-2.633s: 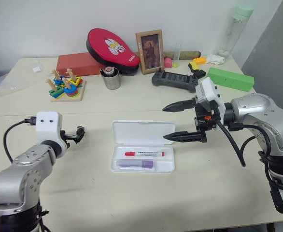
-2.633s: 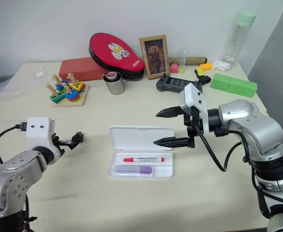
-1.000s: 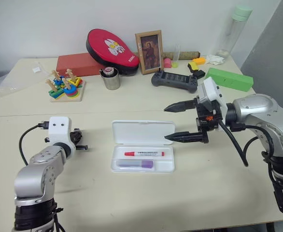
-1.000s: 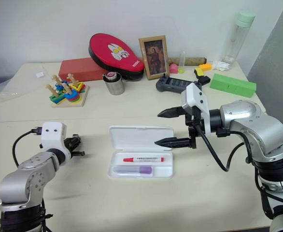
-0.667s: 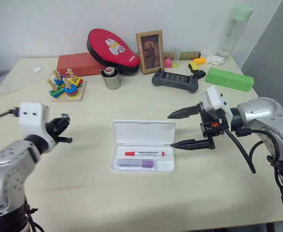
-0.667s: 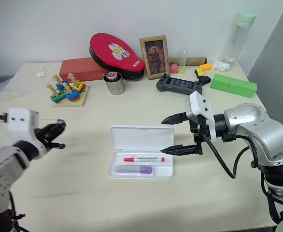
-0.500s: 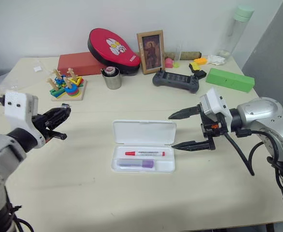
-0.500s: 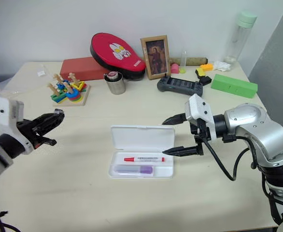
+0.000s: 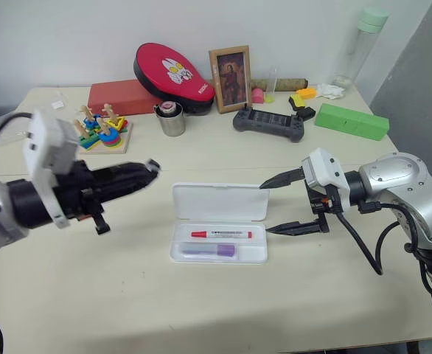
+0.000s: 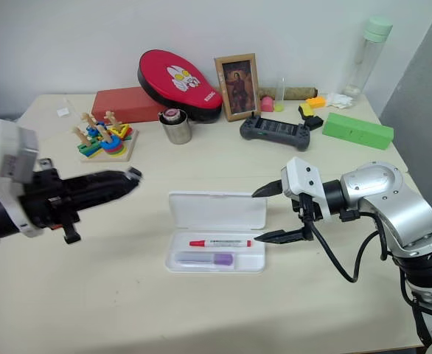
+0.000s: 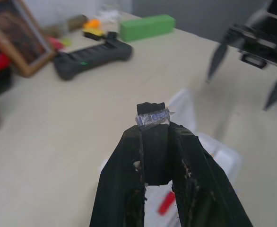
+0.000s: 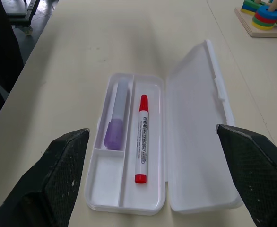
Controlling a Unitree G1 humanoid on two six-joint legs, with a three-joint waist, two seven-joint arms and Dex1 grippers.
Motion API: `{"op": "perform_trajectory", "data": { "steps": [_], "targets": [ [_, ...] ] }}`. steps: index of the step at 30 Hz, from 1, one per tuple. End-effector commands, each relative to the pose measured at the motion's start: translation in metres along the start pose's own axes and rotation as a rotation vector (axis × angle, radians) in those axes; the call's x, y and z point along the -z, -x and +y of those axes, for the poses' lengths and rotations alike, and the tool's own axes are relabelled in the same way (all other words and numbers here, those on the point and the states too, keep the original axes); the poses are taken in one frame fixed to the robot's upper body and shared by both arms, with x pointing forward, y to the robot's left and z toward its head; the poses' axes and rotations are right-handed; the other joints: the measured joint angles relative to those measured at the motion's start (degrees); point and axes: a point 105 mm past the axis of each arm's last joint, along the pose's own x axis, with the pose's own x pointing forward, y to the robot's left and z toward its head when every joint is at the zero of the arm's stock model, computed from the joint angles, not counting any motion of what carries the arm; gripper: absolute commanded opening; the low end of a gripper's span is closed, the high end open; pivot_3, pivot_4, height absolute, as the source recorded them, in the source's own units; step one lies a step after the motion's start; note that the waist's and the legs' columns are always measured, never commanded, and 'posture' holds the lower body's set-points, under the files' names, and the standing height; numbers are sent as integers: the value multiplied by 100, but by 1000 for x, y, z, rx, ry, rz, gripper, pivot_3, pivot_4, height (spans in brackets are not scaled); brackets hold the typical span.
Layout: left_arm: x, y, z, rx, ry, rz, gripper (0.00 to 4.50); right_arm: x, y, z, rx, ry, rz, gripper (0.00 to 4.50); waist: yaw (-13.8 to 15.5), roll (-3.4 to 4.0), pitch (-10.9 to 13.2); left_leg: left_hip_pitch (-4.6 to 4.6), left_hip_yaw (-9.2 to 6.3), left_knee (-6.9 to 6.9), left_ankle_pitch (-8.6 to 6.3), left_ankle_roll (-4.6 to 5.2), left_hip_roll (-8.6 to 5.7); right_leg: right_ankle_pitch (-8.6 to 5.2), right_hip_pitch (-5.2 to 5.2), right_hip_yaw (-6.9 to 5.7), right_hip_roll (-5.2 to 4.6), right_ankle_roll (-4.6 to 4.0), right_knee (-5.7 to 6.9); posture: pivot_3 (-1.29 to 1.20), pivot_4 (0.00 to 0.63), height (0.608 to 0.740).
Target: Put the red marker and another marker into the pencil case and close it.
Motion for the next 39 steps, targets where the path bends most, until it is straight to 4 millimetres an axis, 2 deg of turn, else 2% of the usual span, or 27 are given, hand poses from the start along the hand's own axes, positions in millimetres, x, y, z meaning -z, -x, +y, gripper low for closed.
{"op": "perform_trajectory", "data": {
  "steps": [1,12,19,22,28,39],
  "targets": [
    [6,-13,-19,129,-47,35,455,-6,3,1,12,40,8,4500,2,0,0,0,0,0,0,0,0,0,0,0,0,0,0,0,150,740],
    [50,-48,-43,374,-26,132,455,-8,6,0,33,32,12,4500,21,0,0,-1,2,0,0,0,0,0,0,2,0,-1,0,0,150,740],
    [67,-61,-46,484,-48,186,455,-9,6,0,34,30,15,4500,35,1,0,-2,2,0,0,0,0,0,-2,1,1,0,-1,0,150,740],
    [73,-75,-44,512,-82,191,455,-9,6,1,34,27,17,4500,47,1,0,-2,2,0,0,0,0,0,-1,2,1,-1,-1,0,150,740],
    [76,-102,-43,527,-179,173,455,-9,6,2,37,23,17,4500,114,6,1,-5,2,5,1,1,-1,0,3,-1,1,0,-2,0,150,740],
    [77,-117,-52,505,-279,149,455,-10,8,3,39,17,15,4500,112,6,1,-4,1,7,1,2,-1,0,3,0,1,0,-2,0,150,740]
  ]
}}
